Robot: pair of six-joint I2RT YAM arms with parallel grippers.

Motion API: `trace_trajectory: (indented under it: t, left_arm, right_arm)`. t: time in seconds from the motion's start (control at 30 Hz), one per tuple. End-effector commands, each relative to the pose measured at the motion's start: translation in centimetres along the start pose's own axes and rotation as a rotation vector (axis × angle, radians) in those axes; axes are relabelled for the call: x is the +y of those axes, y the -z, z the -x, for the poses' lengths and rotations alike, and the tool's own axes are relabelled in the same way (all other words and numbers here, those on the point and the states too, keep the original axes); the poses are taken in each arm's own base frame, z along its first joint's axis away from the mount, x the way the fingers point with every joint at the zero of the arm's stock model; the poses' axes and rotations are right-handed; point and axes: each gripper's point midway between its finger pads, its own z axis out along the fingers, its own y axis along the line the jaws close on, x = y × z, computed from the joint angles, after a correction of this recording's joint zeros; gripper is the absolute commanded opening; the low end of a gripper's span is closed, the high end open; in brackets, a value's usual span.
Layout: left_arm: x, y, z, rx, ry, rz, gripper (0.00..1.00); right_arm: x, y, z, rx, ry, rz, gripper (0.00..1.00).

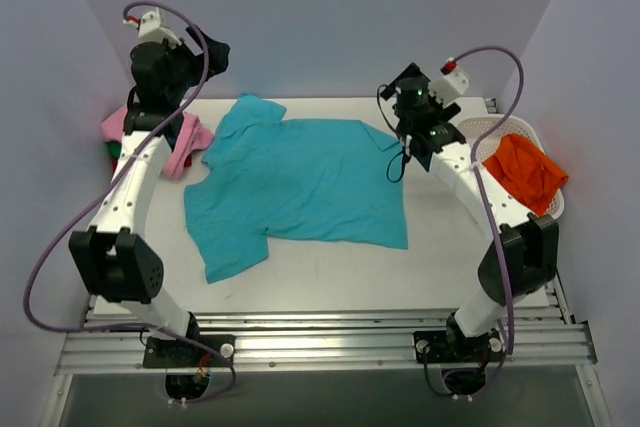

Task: Fold and stack the t-shirts
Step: Flatten the tshirt out

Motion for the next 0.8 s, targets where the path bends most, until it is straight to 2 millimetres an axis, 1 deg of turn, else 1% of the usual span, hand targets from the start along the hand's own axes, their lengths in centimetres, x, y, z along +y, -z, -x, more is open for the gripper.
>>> trace_trajectory:
  t: [0.0,0.03,0.07,0.1,0.13,0.17,0.2,0.23,0.27,0.3,0.37,0.4,0.43,0.47,0.5,0.53,0.6,0.63,0.67,0.73,0.77]
  left_arm:
    - [2.6,1.5,-2.4,-0.001,0.030,0.091,0.94]
    - [2.8,2.1,-3.2,0.009,0.037,0.099,0.94]
    - [3.1,2.7,-4.1,0.018,0.047,0.114,0.94]
    - [4.0,3.9,-6.2,0.044,0.053,0.158,0.94]
    - [4.0,4.2,-6.8,0.033,0.061,0.156,0.94]
    - [4.0,4.6,-7.6,0.031,0.066,0.161,0.94]
    - [4.2,5.5,-10.1,0.065,0.068,0.178,0.94]
    - [4.5,5.7,-10.9,0.064,0.069,0.199,0.94]
    - [4.4,5.8,-11.6,0.060,0.067,0.199,0.94]
    - [4.3,5.9,-13.4,0.088,0.060,0.205,0.94]
    - [4.3,5.6,-14.9,0.124,0.060,0.208,0.95]
    - [4.7,5.2,-16.2,0.158,0.063,0.220,0.96]
    - [4.7,5.0,-16.4,0.169,0.070,0.219,0.97]
    - [4.7,5.0,-16.9,0.183,0.070,0.217,0.98]
    - [4.9,4.9,-17.2,0.191,0.069,0.222,0.98]
    - [5.0,5.0,-17.4,0.193,0.066,0.223,0.98]
    - [5.5,5.2,-17.6,0.193,0.061,0.243,0.98]
    - [5.8,5.3,-17.8,0.196,0.060,0.252,0.98]
    - [6.0,5.4,-18.2,0.202,0.058,0.260,0.98]
    - [6.5,5.5,-18.5,0.202,0.057,0.274,0.98]
    - [6.7,5.6,-18.9,0.207,0.058,0.278,0.98]
  right_arm:
    - [-2.5,0.9,-4.1,0.062,0.005,0.005,1.00]
    - [-2.4,1.9,-4.2,0.071,-0.021,0.040,1.00]
    - [-2.5,2.4,-5.3,0.095,-0.026,0.064,1.00]
    - [-3.4,2.7,-7.5,0.134,-0.026,0.081,1.00]
    - [-3.5,3.1,-8.1,0.150,-0.039,0.100,1.00]
    - [-3.6,3.3,-9.3,0.174,-0.046,0.118,0.99]
    - [-4.0,3.5,-10.9,0.209,-0.052,0.145,0.93]
    - [-4.1,3.5,-12.1,0.235,-0.048,0.164,0.88]
    - [-3.9,3.6,-13.4,0.267,-0.051,0.194,0.84]
    - [-4.4,3.1,-15.5,0.326,-0.058,0.215,0.67]
    - [-4.9,2.2,-17.1,0.366,-0.079,0.232,0.46]
    - [-5.7,0.9,-18.4,0.389,-0.089,0.218,0.23]
    - [-5.6,0.4,-18.9,0.412,-0.096,0.225,0.12]
    - [-5.6,0.3,-19.8,0.451,-0.095,0.237,0.03]
    - [-5.7,0.0,-20.5,0.469,-0.096,0.237,0.00]
    - [-6.2,-0.2,-21.6,0.489,-0.089,0.227,0.00]
    - [-6.9,-0.1,-22.8,0.508,-0.100,0.224,0.00]
    - [-7.6,0.0,-23.8,0.525,-0.096,0.209,0.00]
    - [-8.8,0.2,-24.8,0.544,-0.090,0.186,0.00]
    - [-10.4,0.5,-26.2,0.567,-0.092,0.156,0.00]
    - [-11.9,1.0,-27.0,0.577,-0.088,0.133,0.00]
